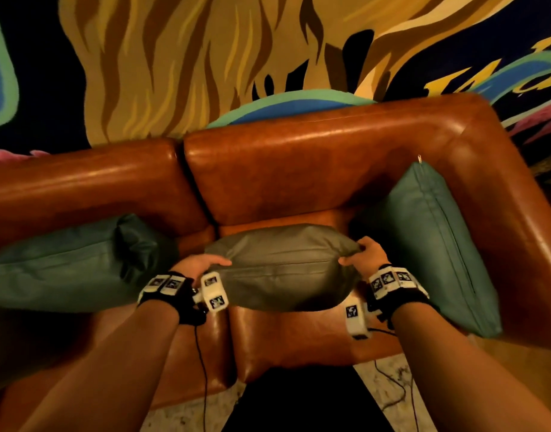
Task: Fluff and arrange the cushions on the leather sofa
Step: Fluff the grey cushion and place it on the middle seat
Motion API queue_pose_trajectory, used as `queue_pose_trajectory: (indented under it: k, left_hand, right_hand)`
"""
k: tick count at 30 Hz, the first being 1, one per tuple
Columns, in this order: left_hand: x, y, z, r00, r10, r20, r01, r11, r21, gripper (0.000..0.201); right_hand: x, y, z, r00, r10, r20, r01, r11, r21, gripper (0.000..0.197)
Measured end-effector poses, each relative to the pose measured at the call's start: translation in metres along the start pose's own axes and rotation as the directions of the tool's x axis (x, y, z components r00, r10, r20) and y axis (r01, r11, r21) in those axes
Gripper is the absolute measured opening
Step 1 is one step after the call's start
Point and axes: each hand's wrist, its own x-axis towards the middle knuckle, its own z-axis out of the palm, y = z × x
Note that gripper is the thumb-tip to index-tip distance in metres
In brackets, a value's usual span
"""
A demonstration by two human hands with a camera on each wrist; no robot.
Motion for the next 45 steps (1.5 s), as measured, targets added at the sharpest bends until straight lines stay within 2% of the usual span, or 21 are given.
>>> queue_pose_trajectory:
  k: [2, 4, 7, 9, 11, 13, 15, 17, 19, 21, 23, 25, 26, 27, 30, 32, 33, 35, 39, 43, 45]
  left_hand:
    - [-0.024, 0.007, -0.004, 0.999, 0.023, -0.036, -0.025, 0.998, -0.051, 0.051]
    - [-0.036, 0.004, -0.003, 0.991, 0.082, -0.109, -0.094, 0.989, -0.118, 0.044]
    - [-0.033, -0.004, 0.008, 0.942, 0.208, -0.261, -0.259, 0.949, -0.178, 0.034]
    - [-0.028, -0.005, 0.011, 0.861, 0.348, -0.372, -0.308, 0.937, 0.163, 0.035]
    - [-0.024, -0.007, 0.008, 0.785, 0.479, -0.393, -0.236, 0.817, 0.526, 0.053]
    - [-0.021, -0.009, 0.007, 0.749, 0.520, -0.411, -0.229, 0.785, 0.575, 0.062]
    - [-0.014, -0.012, 0.008, 0.741, 0.510, -0.437, -0.254, 0.815, 0.520, 0.068]
    - [-0.008, -0.016, 0.007, 0.764, 0.507, -0.399, -0.346, 0.844, 0.409, 0.068]
    - [-0.005, -0.024, 0.002, 0.836, 0.399, -0.378, -0.406, 0.912, 0.065, 0.059]
    - [-0.008, -0.033, 0.008, 0.881, 0.348, -0.321, -0.427, 0.878, -0.219, 0.051]
    - [-0.019, -0.036, 0.028, 0.872, 0.382, -0.305, -0.469, 0.831, -0.299, 0.027]
    - [-0.027, -0.040, 0.051, 0.847, 0.417, -0.330, -0.516, 0.795, -0.318, 0.008]
    - [-0.032, -0.041, 0.062, 0.842, 0.425, -0.332, -0.526, 0.780, -0.338, 0.008]
    - [-0.038, -0.041, 0.071, 0.835, 0.447, -0.321, -0.542, 0.766, -0.345, 0.010]
    - [-0.045, -0.042, 0.083, 0.765, 0.564, -0.309, -0.627, 0.763, -0.159, 0.021]
    - [-0.046, -0.042, 0.082, 0.703, 0.632, -0.326, -0.628, 0.767, 0.130, 0.017]
    - [-0.044, -0.043, 0.078, 0.685, 0.652, -0.325, -0.596, 0.758, 0.266, 0.020]
    - [-0.038, -0.048, 0.066, 0.677, 0.651, -0.343, -0.544, 0.756, 0.363, 0.034]
    - [-0.026, -0.066, 0.040, 0.771, 0.528, -0.355, -0.458, 0.848, 0.268, 0.044]
    - [-0.012, -0.069, 0.032, 0.798, 0.494, -0.346, -0.466, 0.869, 0.165, 0.049]
    - [-0.006, -0.069, 0.034, 0.797, 0.503, -0.334, -0.492, 0.862, 0.122, 0.044]
  right_hand:
    - [0.005, 0.010, -0.010, 0.999, 0.045, 0.019, -0.048, 0.981, 0.189, 0.059]
    - [0.008, 0.016, -0.019, 1.000, 0.000, -0.006, 0.002, 0.955, 0.297, 0.069]
    - [-0.007, 0.010, -0.035, 0.995, -0.094, 0.030, 0.071, 0.892, 0.447, 0.054]
    - [-0.007, 0.016, -0.050, 0.978, -0.156, 0.137, 0.052, 0.823, 0.565, 0.060]
    - [-0.004, 0.023, -0.062, 0.972, -0.183, 0.147, 0.061, 0.803, 0.593, 0.071]
    - [0.000, 0.028, -0.063, 0.984, -0.179, 0.023, 0.144, 0.857, 0.495, 0.052]
    - [0.007, 0.030, -0.059, 0.983, -0.150, -0.109, 0.183, 0.890, 0.418, 0.037]
    - [0.010, 0.027, -0.060, 0.983, -0.143, -0.111, 0.177, 0.888, 0.424, 0.034]
    - [0.016, 0.031, -0.067, 0.983, -0.182, -0.017, 0.165, 0.847, 0.505, 0.029]
    - [0.023, 0.040, -0.071, 0.981, -0.190, 0.041, 0.130, 0.797, 0.590, 0.035]
    - [0.028, 0.048, -0.067, 0.992, -0.102, -0.075, 0.126, 0.853, 0.507, 0.046]
    - [0.023, 0.045, -0.049, 0.928, -0.134, -0.347, 0.164, 0.985, 0.058, 0.050]
    - [0.012, 0.037, -0.031, 0.859, -0.285, -0.426, 0.236, 0.958, -0.165, 0.053]
    - [-0.004, 0.025, -0.009, 0.790, -0.480, -0.381, 0.390, 0.873, -0.291, 0.057]
    - [-0.056, -0.018, 0.085, 0.588, -0.802, 0.105, 0.787, 0.538, -0.302, 0.064]
    - [-0.086, -0.040, 0.142, 0.462, -0.813, 0.355, 0.875, 0.351, -0.334, 0.060]
    - [-0.090, -0.044, 0.161, 0.436, -0.794, 0.424, 0.885, 0.294, -0.361, 0.059]
    - [-0.074, -0.037, 0.178, 0.455, -0.753, 0.476, 0.859, 0.230, -0.458, 0.059]
    - [-0.013, 0.014, 0.141, 0.519, -0.718, 0.463, 0.733, 0.095, -0.674, 0.068]
    - [0.025, 0.056, 0.073, 0.724, -0.655, 0.217, 0.519, 0.308, -0.797, 0.068]
    - [0.031, 0.065, 0.044, 0.790, -0.600, 0.126, 0.417, 0.376, -0.827, 0.070]
